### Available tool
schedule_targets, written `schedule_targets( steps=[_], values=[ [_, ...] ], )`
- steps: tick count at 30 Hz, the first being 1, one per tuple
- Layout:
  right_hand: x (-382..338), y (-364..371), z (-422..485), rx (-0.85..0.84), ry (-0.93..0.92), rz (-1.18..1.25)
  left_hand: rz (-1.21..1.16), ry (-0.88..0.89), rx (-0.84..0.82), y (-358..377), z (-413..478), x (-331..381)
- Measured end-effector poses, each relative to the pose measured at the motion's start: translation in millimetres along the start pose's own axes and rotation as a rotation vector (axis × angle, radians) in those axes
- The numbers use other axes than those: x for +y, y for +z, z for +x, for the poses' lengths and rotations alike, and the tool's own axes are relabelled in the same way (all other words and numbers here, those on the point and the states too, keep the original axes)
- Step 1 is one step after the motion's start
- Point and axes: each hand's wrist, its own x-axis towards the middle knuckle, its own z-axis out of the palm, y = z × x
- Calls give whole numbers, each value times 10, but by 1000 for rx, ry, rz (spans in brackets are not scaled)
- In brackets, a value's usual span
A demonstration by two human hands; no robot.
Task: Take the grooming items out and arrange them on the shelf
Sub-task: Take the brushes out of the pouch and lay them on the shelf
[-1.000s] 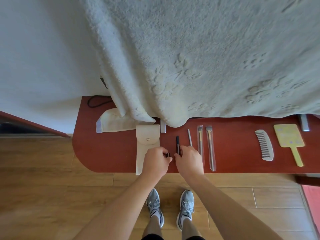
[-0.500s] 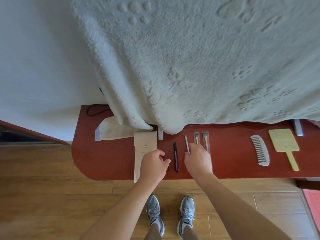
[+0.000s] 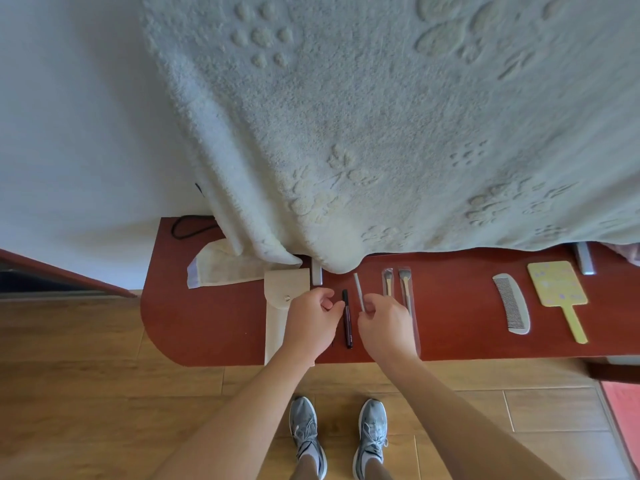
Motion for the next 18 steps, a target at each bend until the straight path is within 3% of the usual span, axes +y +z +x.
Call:
schedule_targets(
  steps=[18],
  values=[
    [-105, -68, -320, 61, -15, 102, -208, -6, 52, -11, 31, 447]
  ],
)
